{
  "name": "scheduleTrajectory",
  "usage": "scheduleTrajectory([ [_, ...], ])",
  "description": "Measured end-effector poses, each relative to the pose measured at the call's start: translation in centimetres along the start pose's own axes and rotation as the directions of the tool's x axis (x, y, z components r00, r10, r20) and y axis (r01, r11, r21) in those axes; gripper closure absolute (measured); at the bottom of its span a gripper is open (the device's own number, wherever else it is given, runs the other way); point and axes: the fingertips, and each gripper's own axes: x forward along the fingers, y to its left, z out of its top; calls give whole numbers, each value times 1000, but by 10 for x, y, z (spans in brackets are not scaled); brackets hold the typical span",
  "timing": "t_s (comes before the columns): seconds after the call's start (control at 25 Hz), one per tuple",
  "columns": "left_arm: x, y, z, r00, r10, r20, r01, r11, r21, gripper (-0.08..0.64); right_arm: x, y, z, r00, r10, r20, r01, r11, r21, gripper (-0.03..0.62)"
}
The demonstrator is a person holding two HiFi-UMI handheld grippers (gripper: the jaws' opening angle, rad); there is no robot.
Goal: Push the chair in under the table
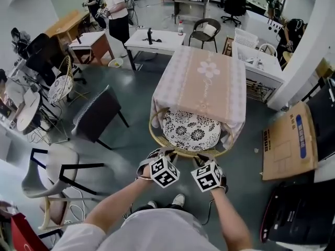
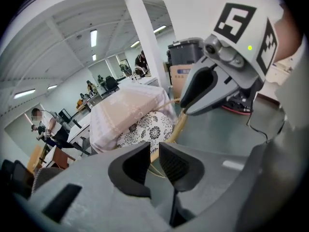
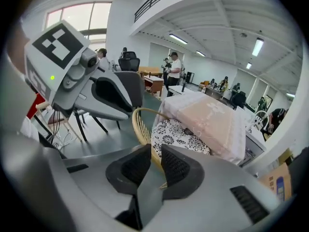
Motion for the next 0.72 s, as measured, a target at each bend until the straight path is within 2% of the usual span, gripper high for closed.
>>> scheduleTrajectory([
  [0.2,-29,-2,20,992,-10,127,24,994,-104,519,-19,16,21,997,-36,67,27,991,131,547],
  [0.4,-59,-6,31,972,-13,235,65,974,-218,529,-40,33,35,990,-80,119,53,975,216,558],
  [0.72,-88,-20,31,942,-31,335,139,943,-304,543,-66,60,53,967,-130,217,48,937,347,575],
])
